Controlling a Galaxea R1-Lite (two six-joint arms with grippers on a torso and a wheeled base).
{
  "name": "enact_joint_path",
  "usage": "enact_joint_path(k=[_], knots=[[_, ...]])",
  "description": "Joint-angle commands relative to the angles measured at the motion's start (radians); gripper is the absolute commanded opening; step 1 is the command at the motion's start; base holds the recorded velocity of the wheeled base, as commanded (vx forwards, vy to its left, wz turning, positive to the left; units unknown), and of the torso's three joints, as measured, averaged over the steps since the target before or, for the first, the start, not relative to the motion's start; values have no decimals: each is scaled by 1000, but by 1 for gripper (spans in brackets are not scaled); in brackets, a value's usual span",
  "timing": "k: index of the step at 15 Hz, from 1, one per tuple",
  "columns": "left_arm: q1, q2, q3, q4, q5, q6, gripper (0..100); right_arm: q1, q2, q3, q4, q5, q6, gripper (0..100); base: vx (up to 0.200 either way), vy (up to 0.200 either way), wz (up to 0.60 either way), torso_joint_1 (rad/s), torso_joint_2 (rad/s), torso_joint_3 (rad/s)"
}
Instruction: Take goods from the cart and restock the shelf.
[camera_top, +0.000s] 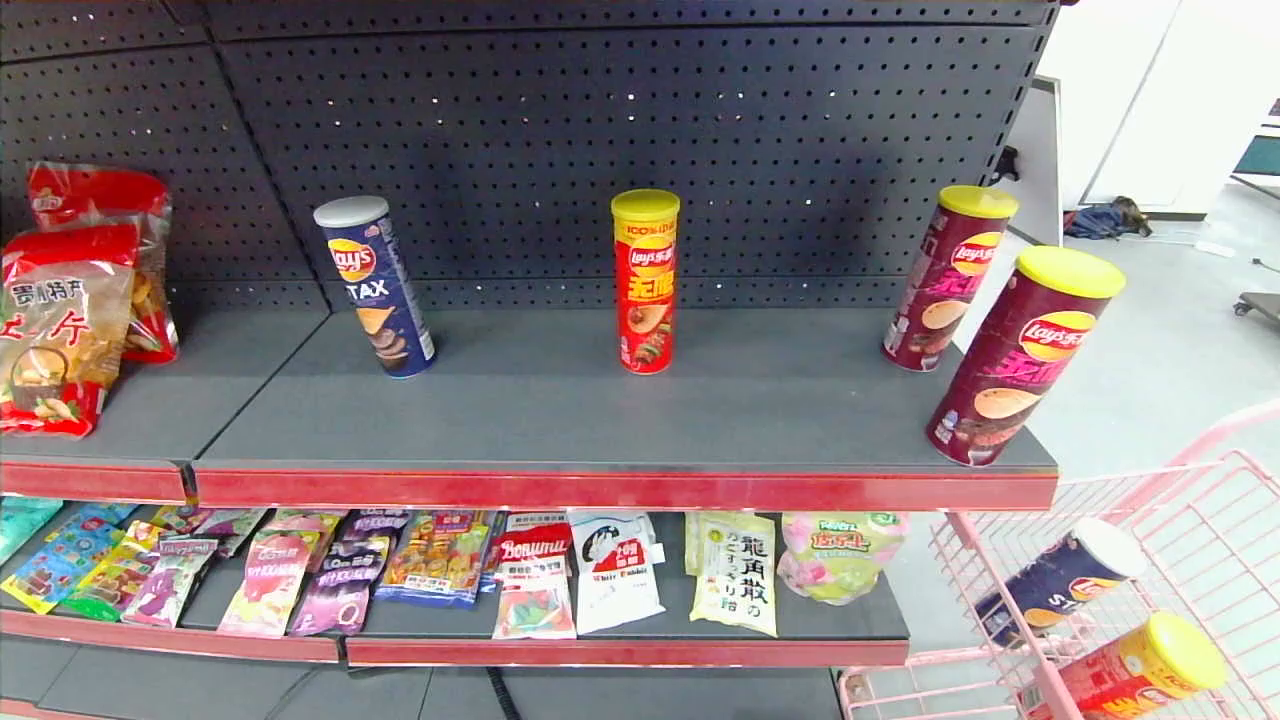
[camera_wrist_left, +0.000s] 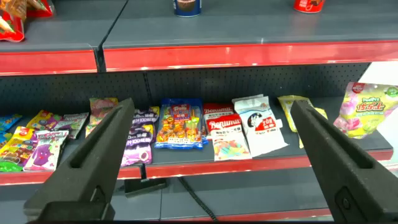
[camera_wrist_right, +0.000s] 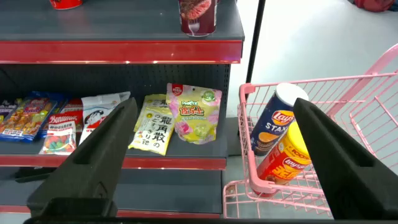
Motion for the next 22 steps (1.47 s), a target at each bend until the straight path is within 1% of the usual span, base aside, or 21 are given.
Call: enact_joint_path(k=[1, 2, 11, 13, 22], knots=[[0, 1, 0, 0, 0, 0, 100, 0, 2, 0, -1, 0, 0, 100, 0, 0, 0, 0, 0, 0], [0, 1, 0, -1, 0, 0, 100, 0, 0, 0, -1, 0, 0, 100, 0, 0, 0, 0, 0, 0], [0, 1, 0, -1, 0, 1, 100, 0, 0, 0, -1, 0, 0, 100, 0, -200, 0, 3, 2, 5], [0, 1, 0, -1, 0, 1, 100, 0, 2, 0, -1, 0, 0, 100, 0, 0, 0, 0, 0, 0], [0, 1, 0, -1, 0, 1, 100, 0, 2, 0, -1, 0, 0, 100, 0, 0, -600, 5, 2, 3]])
